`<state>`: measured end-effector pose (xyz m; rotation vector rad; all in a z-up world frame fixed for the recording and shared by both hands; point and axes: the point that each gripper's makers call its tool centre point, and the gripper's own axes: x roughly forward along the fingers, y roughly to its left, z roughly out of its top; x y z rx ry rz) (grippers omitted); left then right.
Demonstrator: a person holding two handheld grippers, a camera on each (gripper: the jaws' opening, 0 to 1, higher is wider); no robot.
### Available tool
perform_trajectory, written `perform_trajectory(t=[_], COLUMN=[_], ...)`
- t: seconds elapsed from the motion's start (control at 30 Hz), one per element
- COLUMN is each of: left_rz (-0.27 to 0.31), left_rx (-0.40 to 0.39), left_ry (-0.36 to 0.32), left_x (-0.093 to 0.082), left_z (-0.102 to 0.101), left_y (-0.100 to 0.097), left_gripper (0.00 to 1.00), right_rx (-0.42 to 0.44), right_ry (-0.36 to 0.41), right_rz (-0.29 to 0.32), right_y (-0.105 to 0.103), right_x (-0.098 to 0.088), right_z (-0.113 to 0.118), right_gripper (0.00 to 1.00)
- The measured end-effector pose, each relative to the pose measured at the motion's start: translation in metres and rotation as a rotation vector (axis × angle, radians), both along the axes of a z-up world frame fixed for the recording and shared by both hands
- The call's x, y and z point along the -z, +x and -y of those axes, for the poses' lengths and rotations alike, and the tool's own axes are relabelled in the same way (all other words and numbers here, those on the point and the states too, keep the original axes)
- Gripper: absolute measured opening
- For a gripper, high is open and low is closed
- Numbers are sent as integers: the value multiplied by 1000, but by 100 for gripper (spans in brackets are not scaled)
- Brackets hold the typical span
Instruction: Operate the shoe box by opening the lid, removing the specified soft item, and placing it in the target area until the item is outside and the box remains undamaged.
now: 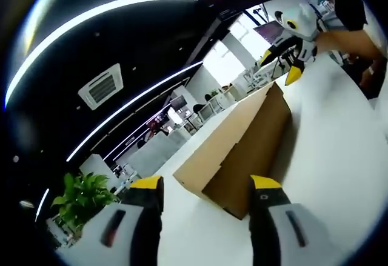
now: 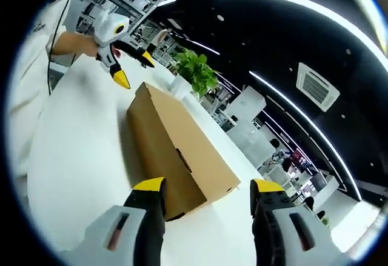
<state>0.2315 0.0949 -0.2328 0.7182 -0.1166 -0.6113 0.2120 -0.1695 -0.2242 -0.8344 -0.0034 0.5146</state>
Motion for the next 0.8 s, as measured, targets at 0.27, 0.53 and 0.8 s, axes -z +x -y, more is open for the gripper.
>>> perform_trajectory(t=[0.27,0.53,0.8], left_rz=[2,30,62], left_rx=[-3,-14,-42], left_ry=[51,95,217], left_x=[8,8,22], left_z=[2,3,5], left_y=[4,4,9], left_gripper=[54,51,50], right_rx=[-45,-44,-15], right_ry=[-59,-125,-212], right_rz=[10,-2,24], right_y=[-3,0,7], right_x=[2,22,30], right_z=[-11,-12,-10], right_gripper=[54,51,46])
